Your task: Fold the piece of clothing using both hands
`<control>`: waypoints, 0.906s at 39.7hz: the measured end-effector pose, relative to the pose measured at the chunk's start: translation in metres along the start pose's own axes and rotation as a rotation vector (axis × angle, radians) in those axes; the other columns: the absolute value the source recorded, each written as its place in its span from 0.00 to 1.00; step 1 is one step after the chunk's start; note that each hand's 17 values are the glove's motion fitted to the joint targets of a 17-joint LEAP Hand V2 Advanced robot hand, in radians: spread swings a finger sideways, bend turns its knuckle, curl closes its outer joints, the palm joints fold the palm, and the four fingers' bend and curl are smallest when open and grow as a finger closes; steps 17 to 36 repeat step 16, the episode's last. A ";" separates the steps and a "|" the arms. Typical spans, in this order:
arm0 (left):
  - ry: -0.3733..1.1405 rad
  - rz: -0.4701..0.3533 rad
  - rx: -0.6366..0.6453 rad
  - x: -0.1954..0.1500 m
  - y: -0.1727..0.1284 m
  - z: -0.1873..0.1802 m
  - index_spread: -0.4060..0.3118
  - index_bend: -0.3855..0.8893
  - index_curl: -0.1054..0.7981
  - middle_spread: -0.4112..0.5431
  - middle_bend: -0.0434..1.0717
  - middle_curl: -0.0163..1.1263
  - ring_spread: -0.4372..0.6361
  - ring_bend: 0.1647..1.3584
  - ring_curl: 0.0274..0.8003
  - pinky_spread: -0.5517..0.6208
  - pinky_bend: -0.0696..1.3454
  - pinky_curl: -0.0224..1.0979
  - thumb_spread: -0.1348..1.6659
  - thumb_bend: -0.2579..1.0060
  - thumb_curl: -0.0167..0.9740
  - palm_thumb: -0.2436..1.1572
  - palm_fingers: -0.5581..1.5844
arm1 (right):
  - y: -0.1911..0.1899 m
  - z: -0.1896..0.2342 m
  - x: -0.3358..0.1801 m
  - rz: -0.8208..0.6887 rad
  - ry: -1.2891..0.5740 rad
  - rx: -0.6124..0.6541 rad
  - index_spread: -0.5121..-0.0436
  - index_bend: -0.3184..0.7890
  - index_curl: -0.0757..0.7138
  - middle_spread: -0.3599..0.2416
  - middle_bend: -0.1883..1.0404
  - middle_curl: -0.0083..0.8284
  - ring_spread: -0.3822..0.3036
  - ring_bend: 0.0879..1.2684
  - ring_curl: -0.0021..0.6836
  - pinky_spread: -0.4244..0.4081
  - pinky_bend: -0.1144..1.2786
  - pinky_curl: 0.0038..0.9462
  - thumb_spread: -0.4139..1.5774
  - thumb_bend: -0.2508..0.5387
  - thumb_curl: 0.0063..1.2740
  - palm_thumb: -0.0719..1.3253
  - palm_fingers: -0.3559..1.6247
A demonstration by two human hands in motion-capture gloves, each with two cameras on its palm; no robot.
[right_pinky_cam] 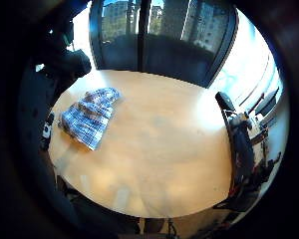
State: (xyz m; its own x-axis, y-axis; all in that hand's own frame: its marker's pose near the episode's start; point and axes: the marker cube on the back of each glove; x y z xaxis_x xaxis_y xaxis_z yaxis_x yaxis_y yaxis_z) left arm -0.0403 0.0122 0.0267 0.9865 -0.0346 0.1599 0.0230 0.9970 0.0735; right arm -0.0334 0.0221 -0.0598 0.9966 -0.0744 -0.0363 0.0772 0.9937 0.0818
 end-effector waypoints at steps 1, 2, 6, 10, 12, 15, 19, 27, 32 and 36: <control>-0.009 -0.014 -0.012 -0.004 0.000 0.003 0.39 0.43 0.55 0.48 0.21 0.36 0.69 0.16 0.37 0.79 0.23 0.32 0.92 0.48 0.38 0.53 0.46 | 0.000 0.000 0.000 -0.001 0.001 -0.002 0.46 0.42 0.55 0.39 0.29 0.44 0.29 0.22 0.59 0.56 0.33 0.39 0.78 0.30 0.40 0.76 0.60; -0.017 -0.028 -0.023 -0.007 -0.001 0.005 0.39 0.43 0.55 0.48 0.21 0.36 0.69 0.16 0.37 0.79 0.23 0.32 0.92 0.48 0.38 0.53 0.46 | 0.001 -0.001 -0.001 -0.001 0.002 -0.005 0.46 0.42 0.55 0.39 0.29 0.44 0.29 0.22 0.59 0.56 0.33 0.39 0.78 0.30 0.40 0.76 0.60; -0.003 -0.031 -0.031 -0.001 0.000 0.002 0.39 0.43 0.55 0.48 0.21 0.36 0.69 0.15 0.37 0.79 0.22 0.32 0.92 0.48 0.39 0.53 0.46 | 0.002 -0.001 0.001 0.003 0.002 -0.003 0.46 0.42 0.55 0.39 0.29 0.44 0.29 0.21 0.59 0.56 0.32 0.39 0.78 0.30 0.40 0.76 0.60; 0.009 -0.016 -0.024 0.005 0.000 0.000 0.39 0.43 0.55 0.48 0.21 0.36 0.69 0.15 0.37 0.79 0.22 0.33 0.92 0.48 0.39 0.53 0.46 | 0.001 0.001 0.004 0.015 0.004 -0.006 0.46 0.42 0.55 0.39 0.29 0.44 0.29 0.21 0.59 0.56 0.32 0.39 0.78 0.30 0.40 0.76 0.60; 0.023 0.011 -0.003 0.009 -0.001 -0.001 0.39 0.43 0.55 0.48 0.21 0.36 0.69 0.15 0.37 0.79 0.22 0.33 0.92 0.47 0.39 0.53 0.46 | 0.002 0.000 0.004 0.025 0.000 -0.009 0.46 0.42 0.55 0.39 0.29 0.44 0.29 0.21 0.59 0.56 0.32 0.39 0.78 0.30 0.40 0.76 0.60; 0.068 0.077 0.042 0.024 0.000 -0.011 0.39 0.43 0.55 0.48 0.21 0.36 0.69 0.15 0.38 0.79 0.22 0.33 0.92 0.47 0.39 0.54 0.46 | 0.003 -0.001 0.003 0.033 -0.010 -0.004 0.46 0.42 0.55 0.39 0.29 0.44 0.29 0.21 0.60 0.56 0.32 0.39 0.78 0.30 0.40 0.76 0.60; 0.075 0.088 0.051 0.027 0.000 -0.013 0.39 0.43 0.55 0.48 0.21 0.36 0.69 0.15 0.38 0.79 0.22 0.33 0.92 0.47 0.39 0.54 0.46 | 0.003 -0.001 0.002 0.033 -0.012 -0.002 0.46 0.42 0.55 0.39 0.29 0.44 0.29 0.21 0.60 0.56 0.32 0.39 0.78 0.30 0.40 0.76 0.60; 0.075 0.088 0.051 0.027 0.000 -0.013 0.39 0.43 0.55 0.48 0.21 0.36 0.69 0.15 0.38 0.79 0.22 0.33 0.92 0.47 0.39 0.54 0.46 | 0.003 -0.001 0.002 0.033 -0.012 -0.002 0.46 0.42 0.55 0.39 0.29 0.44 0.29 0.21 0.60 0.56 0.32 0.39 0.78 0.30 0.40 0.76 0.60; 0.075 0.088 0.051 0.027 0.000 -0.013 0.39 0.43 0.55 0.48 0.21 0.36 0.69 0.15 0.38 0.79 0.22 0.33 0.92 0.47 0.39 0.54 0.46 | 0.003 -0.001 0.002 0.033 -0.012 -0.002 0.46 0.42 0.55 0.39 0.29 0.44 0.29 0.21 0.60 0.56 0.32 0.39 0.78 0.30 0.40 0.76 0.60; 0.075 0.088 0.051 0.027 0.000 -0.013 0.39 0.43 0.55 0.48 0.21 0.36 0.69 0.15 0.38 0.79 0.22 0.33 0.92 0.47 0.39 0.54 0.46 | 0.003 -0.001 0.002 0.033 -0.012 -0.002 0.46 0.42 0.55 0.39 0.29 0.44 0.29 0.21 0.60 0.56 0.32 0.39 0.78 0.30 0.40 0.76 0.60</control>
